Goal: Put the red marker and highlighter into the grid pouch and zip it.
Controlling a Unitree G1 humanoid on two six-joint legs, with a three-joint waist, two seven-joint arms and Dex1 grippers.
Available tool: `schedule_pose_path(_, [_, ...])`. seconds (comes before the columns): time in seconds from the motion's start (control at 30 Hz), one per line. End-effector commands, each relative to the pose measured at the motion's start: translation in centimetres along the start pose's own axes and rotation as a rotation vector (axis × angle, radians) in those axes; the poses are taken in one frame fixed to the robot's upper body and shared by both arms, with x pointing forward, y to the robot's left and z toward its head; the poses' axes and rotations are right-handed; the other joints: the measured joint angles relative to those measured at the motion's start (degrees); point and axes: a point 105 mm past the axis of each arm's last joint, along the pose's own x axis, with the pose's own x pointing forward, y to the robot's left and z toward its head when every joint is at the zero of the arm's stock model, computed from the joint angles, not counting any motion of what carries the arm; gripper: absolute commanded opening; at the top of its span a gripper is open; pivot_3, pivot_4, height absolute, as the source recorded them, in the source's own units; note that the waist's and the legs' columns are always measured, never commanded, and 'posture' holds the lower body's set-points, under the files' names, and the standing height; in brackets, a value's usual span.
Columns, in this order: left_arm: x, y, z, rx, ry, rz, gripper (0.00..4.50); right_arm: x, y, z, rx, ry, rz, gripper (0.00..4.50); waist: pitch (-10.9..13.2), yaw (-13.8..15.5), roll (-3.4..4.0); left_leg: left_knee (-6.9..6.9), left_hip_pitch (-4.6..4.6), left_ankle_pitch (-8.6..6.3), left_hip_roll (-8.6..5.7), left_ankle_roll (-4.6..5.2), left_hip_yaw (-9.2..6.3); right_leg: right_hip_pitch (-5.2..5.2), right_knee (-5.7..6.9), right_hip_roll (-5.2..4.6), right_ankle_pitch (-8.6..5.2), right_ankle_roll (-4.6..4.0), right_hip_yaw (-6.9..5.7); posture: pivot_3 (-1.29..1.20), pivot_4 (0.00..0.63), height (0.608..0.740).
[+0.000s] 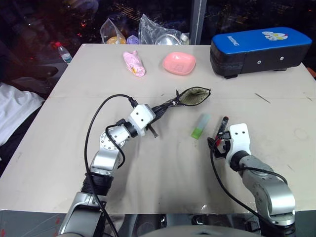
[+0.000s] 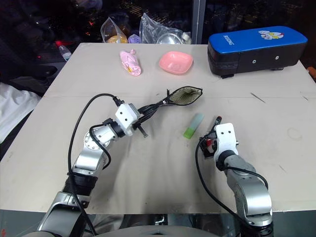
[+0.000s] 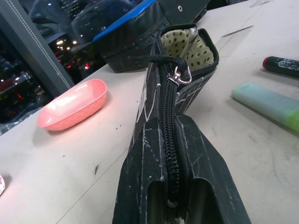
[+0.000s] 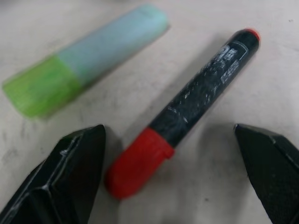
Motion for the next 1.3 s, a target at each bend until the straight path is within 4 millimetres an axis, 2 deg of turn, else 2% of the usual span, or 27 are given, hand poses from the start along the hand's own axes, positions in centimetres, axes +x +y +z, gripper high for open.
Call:
schedule_pose_path(0.03, [0.2, 0.5, 0.9, 0.034, -0.035, 0.002, 0.0, 0.1, -0.1, -1.0, 0.036, 0.051, -0.027, 2.63, -0.01, 0.05, -0.01, 0.0, 0.0, 0.0, -0.01, 0.0, -0.02, 0.0, 0.0, 0.0, 0.0, 0.0, -0.01, 0.0, 0.15, 0.74])
schedule_pose_path(0.17, [0.2, 0.6, 0.9, 0.037, -0.034, 0.004, 0.0, 0.3, -1.3, -0.7, 0.019, 0.045, -0.107, 0.95, -0.02, -0.1, -0.03, -0.01, 0.0, 0.0, -0.03, 0.0, -0.05, 0.0, 0.0, 0.02, 0.0, 0.0, -0.02, 0.0, 0.15, 0.74])
schedule_pose_path(0.2, [0.2, 0.6, 0.8, 0.038, -0.034, 0.004, 0.0, 0.3, -1.6, -0.5, 0.019, 0.037, -0.13, 0.32, -0.02, -0.1, -0.03, -0.01, 0.01, 0.0, -0.03, 0.0, -0.05, 0.0, 0.0, 0.02, 0.0, 0.0, -0.02, 0.0, 0.15, 0.74])
schedule_pose_path(0.23, [0.2, 0.6, 0.8, 0.038, -0.034, 0.004, 0.0, 0.4, -2.0, -0.3, 0.014, 0.028, -0.149, 0.25, -0.02, -0.09, -0.03, -0.01, 0.01, 0.0, -0.02, 0.0, -0.06, 0.0, 0.0, 0.02, 0.0, 0.0, -0.03, 0.0, 0.15, 0.74])
schedule_pose_path(0.4, [0.4, 0.5, 0.8, 0.036, -0.034, 0.004, 0.0, 0.3, -4.1, 1.4, -0.002, -0.039, -0.258, 0.26, -0.02, 0.04, -0.04, 0.01, 0.0, 0.0, -0.04, 0.01, -0.05, 0.01, 0.01, -0.02, 0.0, -0.01, 0.0, 0.0, 0.15, 0.74])
schedule_pose_path(0.43, [0.4, 0.5, 0.8, 0.035, -0.034, 0.004, 0.0, 0.2, -4.7, 2.3, -0.023, -0.068, -0.272, 0.26, -0.02, 0.16, -0.04, 0.01, -0.01, 0.0, -0.07, 0.01, -0.06, 0.01, 0.01, -0.04, 0.0, -0.01, -0.01, 0.0, 0.15, 0.74])
schedule_pose_path(0.53, [0.5, 0.5, 0.9, 0.033, -0.039, 0.007, 0.0, -0.2, -6.0, 6.4, -0.151, -0.21, -0.262, 0.26, 0.02, 0.02, -0.03, 0.01, -0.05, -0.01, -0.24, 0.02, -0.07, 0.01, 0.0, -0.09, 0.0, 0.0, 0.0, 0.0, 0.15, 0.74])
schedule_pose_path(0.6, [0.6, 0.5, 0.9, 0.034, -0.041, 0.007, 0.0, -0.5, -6.0, 9.3, -0.302, -0.312, -0.198, 0.26, 0.05, -0.06, -0.03, 0.0, -0.05, -0.01, -0.27, 0.03, -0.03, -0.01, -0.01, -0.09, 0.0, 0.0, 0.05, 0.0, 0.15, 0.74])
schedule_pose_path(0.67, [0.7, 0.5, 0.9, 0.034, -0.043, 0.005, 0.0, -0.9, -4.8, 11.8, -0.511, -0.422, -0.066, 0.26, 0.06, -0.12, -0.02, -0.03, -0.03, -0.01, -0.27, 0.03, -0.06, -0.01, -0.03, -0.06, 0.0, 0.0, 0.02, 0.0, 0.15, 0.74])
schedule_pose_path(0.7, [0.7, 0.5, 0.9, 0.035, -0.044, 0.004, 0.0, -1.1, -4.2, 12.4, -0.599, -0.44, 0.01, 0.26, 0.07, -0.12, -0.02, -0.07, -0.01, -0.01, -0.26, 0.03, -0.07, -0.01, -0.04, -0.04, -0.01, 0.01, 0.0, 0.0, 0.15, 0.74])
schedule_pose_path(0.77, [0.8, 0.5, 1.0, 0.037, -0.046, 0.0, 0.0, -1.4, -3.4, 13.0, -0.772, -0.45, 0.141, 0.26, 0.08, -0.1, -0.03, -0.13, 0.0, -0.01, -0.26, 0.02, -0.11, -0.01, -0.07, -0.01, -0.03, 0.03, -0.02, 0.0, 0.15, 0.74])
schedule_pose_path(0.9, [1.0, 0.4, 1.1, 0.04, -0.053, -0.011, 0.0, -1.2, -2.7, 12.9, -1.152, -0.405, 0.32, 0.26, 0.13, -0.08, -0.07, -0.11, -0.03, -0.01, -0.24, 0.03, -0.1, 0.0, -0.13, 0.01, -0.04, 0.05, -0.03, 0.0, 0.15, 0.74])
schedule_pose_path(1.1, [1.4, 0.2, 1.5, 0.053, -0.067, -0.019, 0.0, 0.7, -2.1, 13.5, -1.376, -0.407, 0.43, 0.26, 0.19, -0.04, -0.17, -0.01, -0.02, -0.01, -0.25, 0.03, -0.01, 0.01, -0.1, -0.03, -0.03, 0.05, 0.05, 0.0, 0.15, 0.74])
schedule_pose_path(1.3, [1.6, -0.4, 2.3, 0.096, -0.088, -0.051, 0.0, 3.2, 0.0, 14.1, -1.587, -0.423, 0.518, 0.26, 0.24, -0.04, -0.19, 0.01, -0.01, 0.0, -0.22, 0.02, 0.05, -0.01, -0.08, -0.04, -0.03, 0.05, 0.04, 0.0, 0.15, 0.74])
